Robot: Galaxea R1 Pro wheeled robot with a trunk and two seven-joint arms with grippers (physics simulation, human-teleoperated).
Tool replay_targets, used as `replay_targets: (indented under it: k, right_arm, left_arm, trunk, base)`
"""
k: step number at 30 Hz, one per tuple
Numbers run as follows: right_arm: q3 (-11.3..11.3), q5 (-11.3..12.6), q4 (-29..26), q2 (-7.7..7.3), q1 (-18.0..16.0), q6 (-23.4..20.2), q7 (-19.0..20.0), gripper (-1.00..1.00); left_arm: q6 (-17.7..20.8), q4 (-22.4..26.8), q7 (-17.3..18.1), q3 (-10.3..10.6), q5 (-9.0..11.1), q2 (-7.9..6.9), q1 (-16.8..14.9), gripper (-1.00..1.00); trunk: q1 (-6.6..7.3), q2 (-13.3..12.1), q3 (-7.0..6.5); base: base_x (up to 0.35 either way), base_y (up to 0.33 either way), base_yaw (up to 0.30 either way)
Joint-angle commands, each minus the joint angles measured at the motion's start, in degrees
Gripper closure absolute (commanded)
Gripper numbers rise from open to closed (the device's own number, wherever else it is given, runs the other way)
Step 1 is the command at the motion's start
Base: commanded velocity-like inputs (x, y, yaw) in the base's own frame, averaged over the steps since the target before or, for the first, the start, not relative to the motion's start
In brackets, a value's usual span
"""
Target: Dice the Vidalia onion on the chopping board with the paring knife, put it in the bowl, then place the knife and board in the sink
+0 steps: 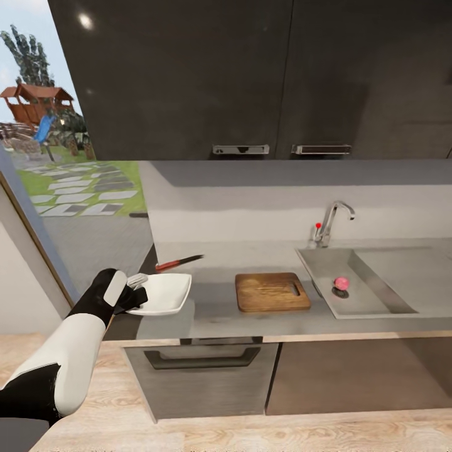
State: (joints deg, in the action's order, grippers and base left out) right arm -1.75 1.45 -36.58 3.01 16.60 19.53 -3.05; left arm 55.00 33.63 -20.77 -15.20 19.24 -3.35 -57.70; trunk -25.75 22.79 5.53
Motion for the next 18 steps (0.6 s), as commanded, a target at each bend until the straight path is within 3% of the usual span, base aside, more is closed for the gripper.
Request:
replay_targets:
  k: [1,18]
  right_arm:
    - [-0.2,0.2,-0.1,-0.02,0.0,0.1,-0.3,-1.0]
    - [-0.2,0.1,-0.1,-0.02,0.0,0.1,-0.3,-1.0]
  left_arm:
    - [0.1,0.1,-0.5,-0.1,0.7,0.01,0.0,1.0]
    - [0.1,0.1,-0.6,-0.1,0.7,0.02,0.0,1.0]
  trunk:
    - [-0.03,0.1,0.2]
    - [-0.03,0.1,0.78]
  base:
    - [0.0,0.0,0.0]
    - [0.0,0.0,0.0]
